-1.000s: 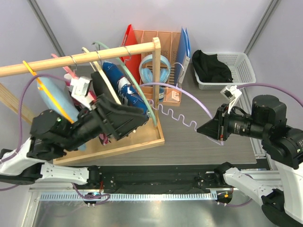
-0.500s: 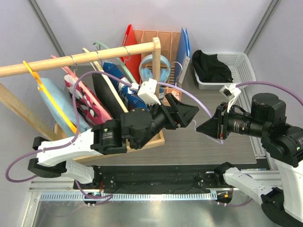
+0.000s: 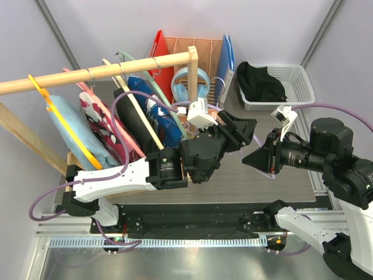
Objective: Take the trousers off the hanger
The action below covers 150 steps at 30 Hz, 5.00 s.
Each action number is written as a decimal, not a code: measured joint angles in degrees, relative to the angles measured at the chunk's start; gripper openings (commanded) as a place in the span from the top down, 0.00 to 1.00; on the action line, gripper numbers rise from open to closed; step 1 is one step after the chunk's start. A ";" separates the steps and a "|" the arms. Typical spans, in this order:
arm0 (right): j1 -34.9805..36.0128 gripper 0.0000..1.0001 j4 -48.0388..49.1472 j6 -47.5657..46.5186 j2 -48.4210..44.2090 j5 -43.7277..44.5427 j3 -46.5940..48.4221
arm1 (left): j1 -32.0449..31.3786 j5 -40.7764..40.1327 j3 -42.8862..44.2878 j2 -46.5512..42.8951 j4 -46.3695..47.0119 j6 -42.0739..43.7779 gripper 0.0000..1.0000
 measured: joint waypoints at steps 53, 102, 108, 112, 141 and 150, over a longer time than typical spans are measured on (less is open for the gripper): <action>0.57 0.05 30.47 0.33 10.32 52.72 -20.57 | 6.43 24.76 -17.90 -25.97 3.17 -6.21 1.00; 0.57 0.06 50.12 9.51 -8.11 41.88 -41.53 | 33.90 47.84 -21.84 -27.32 5.01 -24.94 0.46; 0.57 0.06 49.27 9.70 -8.55 41.88 -41.64 | 33.90 47.84 -21.57 -27.58 3.87 -23.43 0.39; 0.57 0.06 48.24 10.23 -8.94 41.92 -41.68 | 33.64 47.95 -21.53 -28.26 2.69 -22.84 0.27; 0.57 0.05 42.95 10.32 -10.36 45.11 -43.98 | 30.82 38.66 -7.39 -31.32 -17.97 23.39 0.23; 0.57 0.02 45.38 11.43 -13.60 45.81 -53.83 | 30.60 39.39 -17.18 -42.12 -15.58 39.17 0.21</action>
